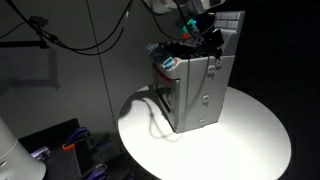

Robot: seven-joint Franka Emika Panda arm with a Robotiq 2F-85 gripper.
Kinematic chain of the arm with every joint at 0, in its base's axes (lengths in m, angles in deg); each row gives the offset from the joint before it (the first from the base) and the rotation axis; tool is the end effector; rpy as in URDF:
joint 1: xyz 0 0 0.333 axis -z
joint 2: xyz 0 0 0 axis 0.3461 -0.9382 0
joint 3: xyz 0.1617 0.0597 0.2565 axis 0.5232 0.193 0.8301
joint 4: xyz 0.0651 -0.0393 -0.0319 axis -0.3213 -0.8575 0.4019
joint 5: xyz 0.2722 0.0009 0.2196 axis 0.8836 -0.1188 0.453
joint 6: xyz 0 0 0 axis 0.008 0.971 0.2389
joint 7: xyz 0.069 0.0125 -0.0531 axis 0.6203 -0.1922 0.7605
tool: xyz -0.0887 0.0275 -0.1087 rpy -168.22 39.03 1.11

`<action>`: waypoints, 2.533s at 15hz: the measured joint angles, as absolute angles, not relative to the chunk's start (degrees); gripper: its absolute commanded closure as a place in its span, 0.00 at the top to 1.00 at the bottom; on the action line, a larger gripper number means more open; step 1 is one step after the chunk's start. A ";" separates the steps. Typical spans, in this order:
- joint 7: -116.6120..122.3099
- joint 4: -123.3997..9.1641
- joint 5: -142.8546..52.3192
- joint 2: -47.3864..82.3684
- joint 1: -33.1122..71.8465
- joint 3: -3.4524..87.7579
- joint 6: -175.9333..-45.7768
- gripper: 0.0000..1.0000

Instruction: Tap the top button on the control panel of the stove twice

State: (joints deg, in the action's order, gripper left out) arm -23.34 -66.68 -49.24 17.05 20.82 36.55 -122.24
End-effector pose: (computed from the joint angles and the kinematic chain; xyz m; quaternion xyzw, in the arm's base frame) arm 0.6403 -0.1059 0.4280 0.9247 -0.2920 0.2430 0.0238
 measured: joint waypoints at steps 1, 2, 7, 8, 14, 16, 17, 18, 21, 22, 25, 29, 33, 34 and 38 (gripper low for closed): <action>-23.34 -66.68 -49.24 17.25 20.82 36.47 -122.10 1.00; -23.34 -66.68 -49.24 17.51 20.82 36.42 -121.71 1.00; -23.34 -66.69 -49.24 19.57 20.84 36.36 -118.07 1.00; -23.34 -66.69 -49.24 19.94 20.91 36.35 -117.38 1.00; -23.34 -66.68 -49.24 21.78 21.35 36.14 -112.72 1.00; -23.33 -66.68 -49.24 22.24 21.43 36.14 -110.93 1.00; -23.33 -66.68 -49.24 22.40 21.45 36.14 -110.23 1.00; -23.30 -66.67 -49.24 22.52 21.46 36.14 -109.50 1.00; -23.29 -66.63 -49.21 22.56 21.46 36.16 -108.07 1.00; -23.29 -66.63 -49.20 22.55 21.46 36.16 -107.78 1.00; -23.29 -66.62 -49.19 22.41 21.46 36.17 -107.55 1.00; -23.29 -66.53 -49.17 22.00 21.46 36.25 -107.58 1.00; -23.29 -66.28 -49.17 21.36 21.46 36.44 -107.77 1.00; -23.29 -66.11 -49.17 21.14 21.46 36.48 -107.84 1.00; -23.29 -64.79 -49.17 19.92 21.46 36.60 -108.14 1.00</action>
